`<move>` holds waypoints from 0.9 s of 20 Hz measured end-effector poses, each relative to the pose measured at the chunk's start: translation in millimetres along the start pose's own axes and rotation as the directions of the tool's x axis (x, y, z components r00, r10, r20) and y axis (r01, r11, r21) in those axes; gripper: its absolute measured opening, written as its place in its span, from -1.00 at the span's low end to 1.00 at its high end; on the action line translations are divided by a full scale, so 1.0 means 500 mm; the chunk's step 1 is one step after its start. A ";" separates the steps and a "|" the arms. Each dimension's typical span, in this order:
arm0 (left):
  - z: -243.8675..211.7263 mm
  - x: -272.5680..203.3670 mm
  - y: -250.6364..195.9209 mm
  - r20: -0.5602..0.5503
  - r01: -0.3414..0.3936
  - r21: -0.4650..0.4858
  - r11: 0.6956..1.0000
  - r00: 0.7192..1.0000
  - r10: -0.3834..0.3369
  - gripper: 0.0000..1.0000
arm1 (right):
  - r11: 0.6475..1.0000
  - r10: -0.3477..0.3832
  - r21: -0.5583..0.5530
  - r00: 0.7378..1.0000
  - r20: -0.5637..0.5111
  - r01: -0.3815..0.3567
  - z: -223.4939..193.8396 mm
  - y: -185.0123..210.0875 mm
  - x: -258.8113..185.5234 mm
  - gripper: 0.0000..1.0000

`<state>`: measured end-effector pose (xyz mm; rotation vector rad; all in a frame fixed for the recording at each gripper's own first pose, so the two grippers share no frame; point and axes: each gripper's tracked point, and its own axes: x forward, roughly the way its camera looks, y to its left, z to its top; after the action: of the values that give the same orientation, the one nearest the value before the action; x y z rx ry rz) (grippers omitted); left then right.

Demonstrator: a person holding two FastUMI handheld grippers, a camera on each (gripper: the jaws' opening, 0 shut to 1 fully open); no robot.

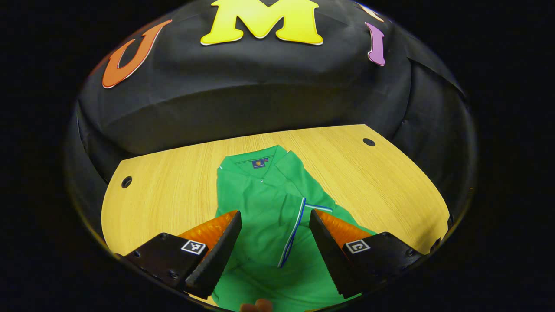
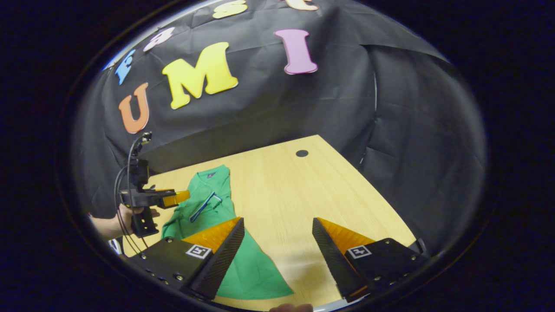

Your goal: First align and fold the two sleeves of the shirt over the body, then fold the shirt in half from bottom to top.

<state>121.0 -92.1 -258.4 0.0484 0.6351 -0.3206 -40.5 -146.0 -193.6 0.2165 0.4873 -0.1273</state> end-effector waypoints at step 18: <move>-0.472 -0.367 0.070 -0.307 0.031 -0.101 0.994 0.950 -0.060 1.00 | 0.865 0.153 -0.384 0.899 -0.411 -0.323 -0.300 0.071 0.049 0.96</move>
<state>-143.2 25.9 -342.0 -0.0078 0.9642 -0.3298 -80.1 -77.7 -328.2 -0.1571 0.8458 0.2820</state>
